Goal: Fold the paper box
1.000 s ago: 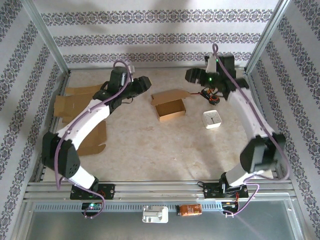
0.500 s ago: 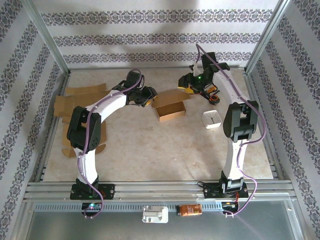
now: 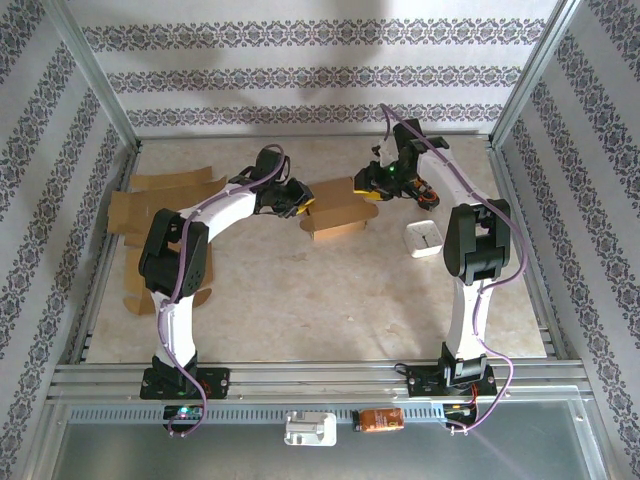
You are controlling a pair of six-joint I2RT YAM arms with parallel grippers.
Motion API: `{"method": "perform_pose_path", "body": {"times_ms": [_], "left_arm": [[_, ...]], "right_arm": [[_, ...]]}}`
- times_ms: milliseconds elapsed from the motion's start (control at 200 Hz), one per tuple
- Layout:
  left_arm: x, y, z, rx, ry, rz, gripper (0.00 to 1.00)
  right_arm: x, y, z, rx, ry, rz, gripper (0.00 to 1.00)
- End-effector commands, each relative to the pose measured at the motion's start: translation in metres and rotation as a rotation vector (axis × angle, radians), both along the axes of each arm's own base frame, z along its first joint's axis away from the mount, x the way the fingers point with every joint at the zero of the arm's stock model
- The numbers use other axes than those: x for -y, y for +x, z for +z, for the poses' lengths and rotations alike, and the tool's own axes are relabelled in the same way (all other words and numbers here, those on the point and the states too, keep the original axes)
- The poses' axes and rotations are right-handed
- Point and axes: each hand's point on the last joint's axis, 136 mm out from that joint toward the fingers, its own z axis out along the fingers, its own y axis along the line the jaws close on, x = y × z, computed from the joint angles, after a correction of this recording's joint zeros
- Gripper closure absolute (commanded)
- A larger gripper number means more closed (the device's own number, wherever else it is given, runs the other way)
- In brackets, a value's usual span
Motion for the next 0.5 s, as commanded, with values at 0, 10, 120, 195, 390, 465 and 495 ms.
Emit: {"method": "perform_pose_path", "body": {"times_ms": [0,10,120,195,390,465,495], "left_arm": [[-0.002,-0.004,-0.020,-0.020,0.028,-0.012,0.76],[-0.002,-0.005,-0.021,-0.021,0.031,-0.014,0.76],[-0.008,-0.006,-0.020,-0.005,0.072,-0.013,0.76],[-0.013,-0.006,-0.014,0.012,0.104,-0.018,0.75],[-0.023,-0.005,0.021,0.105,0.155,-0.016,0.56],[-0.028,-0.006,0.028,0.128,0.175,-0.006,0.52],[-0.030,-0.008,0.027,0.129,0.186,-0.003,0.51]], "right_arm": [[0.004,-0.004,-0.020,0.019,-0.083,0.015,0.59],[0.004,-0.004,-0.020,0.021,-0.087,0.016,0.59],[0.005,-0.008,-0.028,0.028,-0.109,0.018,0.58],[0.008,-0.009,-0.026,0.036,-0.131,0.012,0.57],[0.014,-0.001,0.012,0.133,-0.140,-0.026,0.43],[0.017,0.003,0.013,0.150,-0.166,-0.037,0.37],[0.018,0.004,0.010,0.147,-0.174,-0.036,0.36]]}}
